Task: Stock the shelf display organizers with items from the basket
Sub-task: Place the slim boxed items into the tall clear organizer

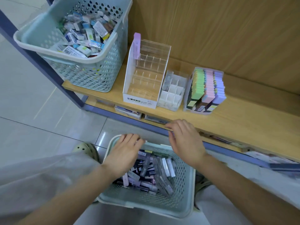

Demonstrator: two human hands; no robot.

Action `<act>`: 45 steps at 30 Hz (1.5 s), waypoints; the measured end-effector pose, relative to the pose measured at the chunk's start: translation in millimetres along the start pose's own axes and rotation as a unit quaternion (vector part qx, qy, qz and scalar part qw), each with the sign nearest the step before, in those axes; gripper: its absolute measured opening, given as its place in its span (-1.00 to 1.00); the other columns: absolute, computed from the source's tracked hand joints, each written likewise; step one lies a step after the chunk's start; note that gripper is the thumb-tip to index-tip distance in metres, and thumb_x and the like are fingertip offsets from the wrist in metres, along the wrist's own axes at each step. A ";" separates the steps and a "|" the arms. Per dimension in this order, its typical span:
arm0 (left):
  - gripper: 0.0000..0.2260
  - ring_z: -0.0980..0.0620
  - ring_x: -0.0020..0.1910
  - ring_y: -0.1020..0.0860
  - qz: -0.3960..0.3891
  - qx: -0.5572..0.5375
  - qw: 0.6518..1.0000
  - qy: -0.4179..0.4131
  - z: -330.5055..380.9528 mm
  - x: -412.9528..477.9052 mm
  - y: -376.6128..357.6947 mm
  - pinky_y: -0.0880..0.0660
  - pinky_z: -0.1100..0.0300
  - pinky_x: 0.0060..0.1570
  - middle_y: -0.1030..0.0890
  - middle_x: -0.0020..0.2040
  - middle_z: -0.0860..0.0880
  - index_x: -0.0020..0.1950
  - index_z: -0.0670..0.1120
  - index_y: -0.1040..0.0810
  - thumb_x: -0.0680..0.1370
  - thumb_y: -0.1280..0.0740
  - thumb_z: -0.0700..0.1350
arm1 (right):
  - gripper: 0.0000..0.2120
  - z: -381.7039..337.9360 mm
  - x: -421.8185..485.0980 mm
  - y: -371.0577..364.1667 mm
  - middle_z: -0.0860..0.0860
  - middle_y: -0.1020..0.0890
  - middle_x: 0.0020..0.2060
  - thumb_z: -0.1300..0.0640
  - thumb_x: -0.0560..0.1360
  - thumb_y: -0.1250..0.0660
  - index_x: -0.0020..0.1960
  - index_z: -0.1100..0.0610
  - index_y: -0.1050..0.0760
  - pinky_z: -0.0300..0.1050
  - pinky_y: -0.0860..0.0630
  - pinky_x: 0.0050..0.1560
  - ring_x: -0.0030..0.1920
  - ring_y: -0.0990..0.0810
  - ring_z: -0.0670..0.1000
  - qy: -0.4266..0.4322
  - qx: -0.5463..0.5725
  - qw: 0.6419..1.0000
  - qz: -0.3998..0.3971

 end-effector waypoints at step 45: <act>-0.78 -0.09 -0.01 -0.58 -0.201 -0.351 0.809 0.426 -31.8 -75.1 -155.4 -0.49 0.21 -0.05 -0.60 0.07 -0.14 0.21 -0.24 -0.45 0.58 -0.25 -0.22 | -0.88 16.7 -118.1 -149.2 -0.07 -0.52 -0.23 0.09 0.52 -0.34 -0.02 0.13 -0.51 -0.22 -0.33 -0.18 -0.21 -0.50 -0.03 -0.425 0.299 0.796 -0.310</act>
Point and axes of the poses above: each hand's wrist, its own x-axis towards the middle knuckle, its own y-axis out of the back of the hand, z = x × y, the point moved 8 cm from there along x, towards the middle knuckle
